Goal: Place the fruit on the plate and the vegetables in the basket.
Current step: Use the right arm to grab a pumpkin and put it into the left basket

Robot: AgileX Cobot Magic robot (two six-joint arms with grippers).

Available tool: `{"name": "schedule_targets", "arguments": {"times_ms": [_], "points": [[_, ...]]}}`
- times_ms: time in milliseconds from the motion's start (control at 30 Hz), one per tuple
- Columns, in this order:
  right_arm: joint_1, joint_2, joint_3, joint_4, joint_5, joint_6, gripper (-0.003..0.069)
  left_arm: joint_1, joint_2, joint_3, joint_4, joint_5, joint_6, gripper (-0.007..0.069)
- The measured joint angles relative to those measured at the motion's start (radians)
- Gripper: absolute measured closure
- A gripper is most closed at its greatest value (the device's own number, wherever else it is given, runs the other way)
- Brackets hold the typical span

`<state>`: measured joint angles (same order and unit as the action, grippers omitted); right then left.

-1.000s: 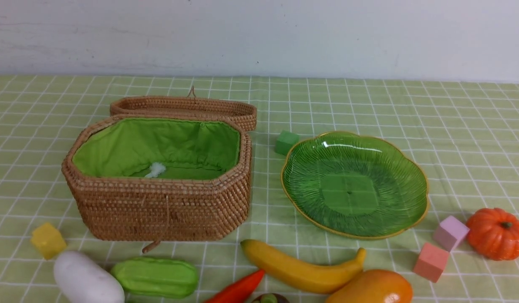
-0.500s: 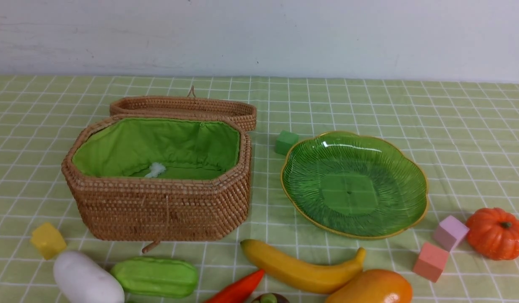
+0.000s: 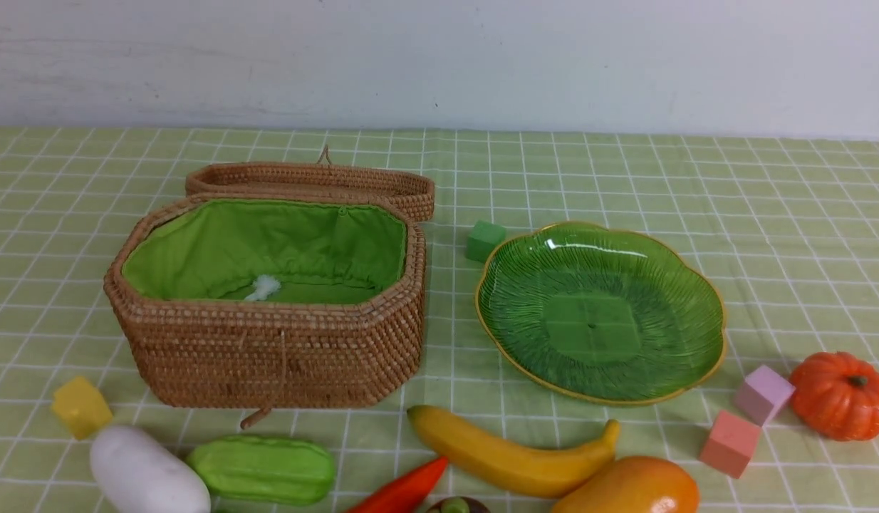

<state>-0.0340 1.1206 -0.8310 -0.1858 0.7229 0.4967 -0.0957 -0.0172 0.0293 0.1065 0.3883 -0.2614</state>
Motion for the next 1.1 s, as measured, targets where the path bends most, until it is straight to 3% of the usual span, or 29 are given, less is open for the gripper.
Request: {"name": "schedule_targets", "arguments": {"times_ms": [300,700,833,1033,1100], "points": [[0.0,0.273,-0.028,0.069,-0.085,-0.001,0.0377,0.0,0.0,0.0,0.0,0.0,0.0,0.0386],[0.0,0.449,-0.121,-0.006,-0.128,0.0,0.0374,0.0,0.0,0.0,0.0,0.0,0.0,0.0386],[0.0,0.488,-0.122,-0.019,-0.137,0.0,0.0432,0.0,0.0,0.0,0.0,0.0,0.0,0.0386],[0.0,0.475,-0.124,-0.021,-0.145,-0.01,0.0627,0.0,0.0,0.0,0.0,0.0,0.0,0.0386],[0.0,0.458,-0.126,-0.02,-0.144,-0.025,0.0632,0.0,0.0,0.0,0.0,0.0,0.0,0.0386]]}}
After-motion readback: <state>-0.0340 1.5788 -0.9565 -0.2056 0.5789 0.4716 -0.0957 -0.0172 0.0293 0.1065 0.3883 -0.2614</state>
